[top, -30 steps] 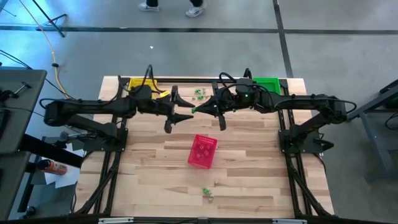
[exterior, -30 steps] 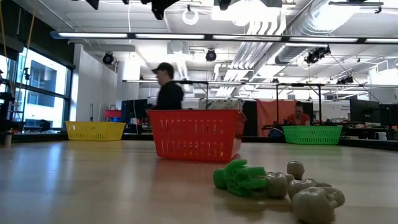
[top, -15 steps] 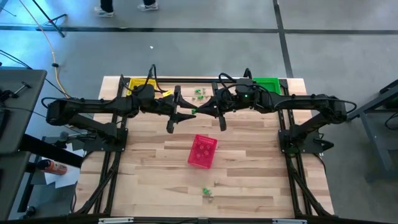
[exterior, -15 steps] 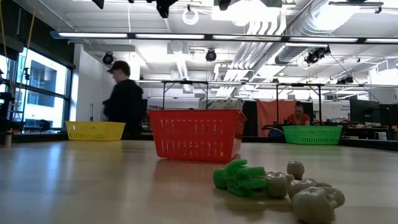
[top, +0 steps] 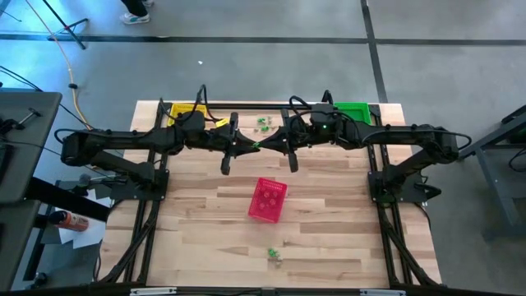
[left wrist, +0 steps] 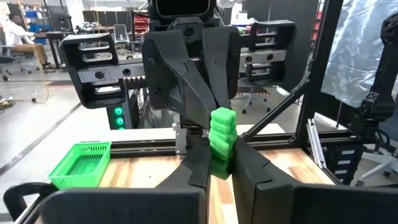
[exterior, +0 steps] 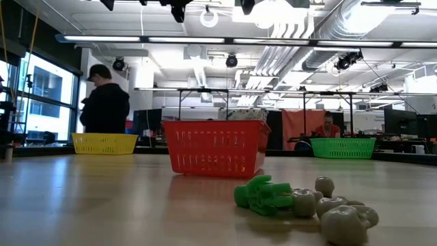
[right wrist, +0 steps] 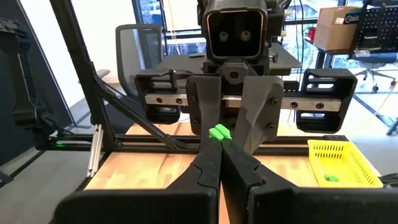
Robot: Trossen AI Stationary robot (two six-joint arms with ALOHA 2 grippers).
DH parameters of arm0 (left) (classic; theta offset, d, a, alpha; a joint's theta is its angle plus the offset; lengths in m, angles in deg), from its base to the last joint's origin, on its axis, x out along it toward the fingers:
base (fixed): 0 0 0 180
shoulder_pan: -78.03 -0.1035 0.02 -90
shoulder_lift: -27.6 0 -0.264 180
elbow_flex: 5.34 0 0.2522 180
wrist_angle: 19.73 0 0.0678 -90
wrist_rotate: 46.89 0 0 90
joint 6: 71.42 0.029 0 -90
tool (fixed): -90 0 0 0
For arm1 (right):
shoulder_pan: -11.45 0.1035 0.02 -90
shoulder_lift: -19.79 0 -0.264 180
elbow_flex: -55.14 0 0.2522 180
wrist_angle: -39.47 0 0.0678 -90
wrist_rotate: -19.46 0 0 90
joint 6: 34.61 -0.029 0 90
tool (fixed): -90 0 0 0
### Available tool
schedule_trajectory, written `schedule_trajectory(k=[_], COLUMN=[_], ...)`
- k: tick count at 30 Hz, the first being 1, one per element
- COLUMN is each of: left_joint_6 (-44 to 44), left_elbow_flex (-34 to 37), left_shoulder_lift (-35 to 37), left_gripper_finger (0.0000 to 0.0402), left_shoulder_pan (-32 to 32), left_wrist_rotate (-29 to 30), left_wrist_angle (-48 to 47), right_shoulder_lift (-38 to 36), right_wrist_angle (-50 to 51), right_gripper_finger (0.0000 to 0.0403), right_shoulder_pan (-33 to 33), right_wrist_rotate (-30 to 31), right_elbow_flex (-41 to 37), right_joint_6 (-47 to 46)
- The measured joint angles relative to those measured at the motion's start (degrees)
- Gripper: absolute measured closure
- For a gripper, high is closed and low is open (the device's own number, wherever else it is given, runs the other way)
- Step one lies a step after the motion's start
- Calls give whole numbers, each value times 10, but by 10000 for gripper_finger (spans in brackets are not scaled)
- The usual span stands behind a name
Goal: Sort Halloween decoration
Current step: Put the green skeleton toy into the yellow bin
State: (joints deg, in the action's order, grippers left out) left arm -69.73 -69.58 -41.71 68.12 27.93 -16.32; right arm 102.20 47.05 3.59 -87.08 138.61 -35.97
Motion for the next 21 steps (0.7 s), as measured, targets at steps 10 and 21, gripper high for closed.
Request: schedule_trajectory(k=[10,21], left_joint_6=[-5,7], left_elbow_flex=[0,0], left_shoulder_lift=[0,64], left_gripper_finger=[396,396], left_shoulder_pan=[-15,-70], left_wrist_rotate=[0,4], left_wrist_angle=[-27,-137], right_shoulder_lift=[-1,-106], right_wrist_angle=[24,143], right_gripper_finger=[305,166], right_shoulder_pan=[-22,-63], right_wrist_rotate=[4,25], right_elbow_flex=[0,0], right_joint_6=[-91,-47])
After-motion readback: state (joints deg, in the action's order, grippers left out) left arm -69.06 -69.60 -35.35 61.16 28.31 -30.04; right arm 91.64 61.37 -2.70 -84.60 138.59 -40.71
